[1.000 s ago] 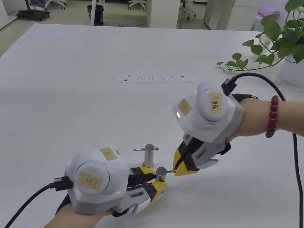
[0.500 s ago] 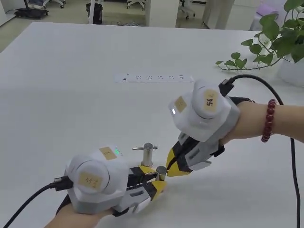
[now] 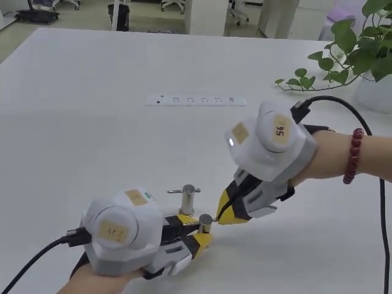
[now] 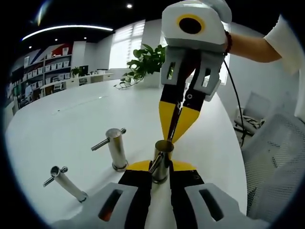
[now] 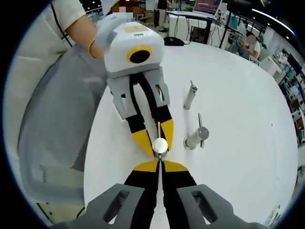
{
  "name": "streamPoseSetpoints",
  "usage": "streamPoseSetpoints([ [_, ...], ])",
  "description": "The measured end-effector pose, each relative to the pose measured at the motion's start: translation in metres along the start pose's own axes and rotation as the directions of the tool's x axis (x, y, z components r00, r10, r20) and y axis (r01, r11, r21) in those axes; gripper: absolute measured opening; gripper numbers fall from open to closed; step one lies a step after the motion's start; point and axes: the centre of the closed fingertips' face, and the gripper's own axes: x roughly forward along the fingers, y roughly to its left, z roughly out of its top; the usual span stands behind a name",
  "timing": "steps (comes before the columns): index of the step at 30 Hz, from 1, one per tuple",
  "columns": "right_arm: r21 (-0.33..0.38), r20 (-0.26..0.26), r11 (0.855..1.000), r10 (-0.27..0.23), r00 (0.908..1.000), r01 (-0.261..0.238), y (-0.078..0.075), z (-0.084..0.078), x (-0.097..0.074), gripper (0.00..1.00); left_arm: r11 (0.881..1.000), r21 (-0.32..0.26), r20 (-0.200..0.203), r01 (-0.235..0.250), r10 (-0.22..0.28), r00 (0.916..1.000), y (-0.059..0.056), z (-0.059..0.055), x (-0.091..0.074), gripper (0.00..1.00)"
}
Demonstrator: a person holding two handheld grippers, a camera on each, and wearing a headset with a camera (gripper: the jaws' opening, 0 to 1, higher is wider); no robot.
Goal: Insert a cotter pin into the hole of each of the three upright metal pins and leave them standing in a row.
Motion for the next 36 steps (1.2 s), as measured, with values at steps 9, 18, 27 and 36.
streamPoseSetpoints([
  [9,0.009,0.002,1.0,0.001,1.0,-0.001,-0.001,0.001,0.001,0.04,1.0,-0.011,0.002,0.005,-0.005,1.0,0.0,-0.001,0.001,0.12],
  [18,0.086,0.07,0.996,-0.03,0.9971,0.023,-0.003,0.01,0.0,0.22,1.0,0.011,-0.042,-0.016,0.016,0.999,0.001,-0.008,-0.003,0.14],
  [27,0.133,0.173,0.99,-0.065,0.9828,0.042,-0.001,0.02,0.009,0.23,0.999,0.017,-0.061,-0.034,0.035,0.9975,0.004,-0.011,-0.014,0.23],
  [36,0.158,0.227,0.986,-0.08,0.9707,0.045,-0.003,0.02,0.016,0.19,0.999,0.016,-0.066,-0.044,0.045,0.9968,0.003,-0.011,-0.02,0.27],
])
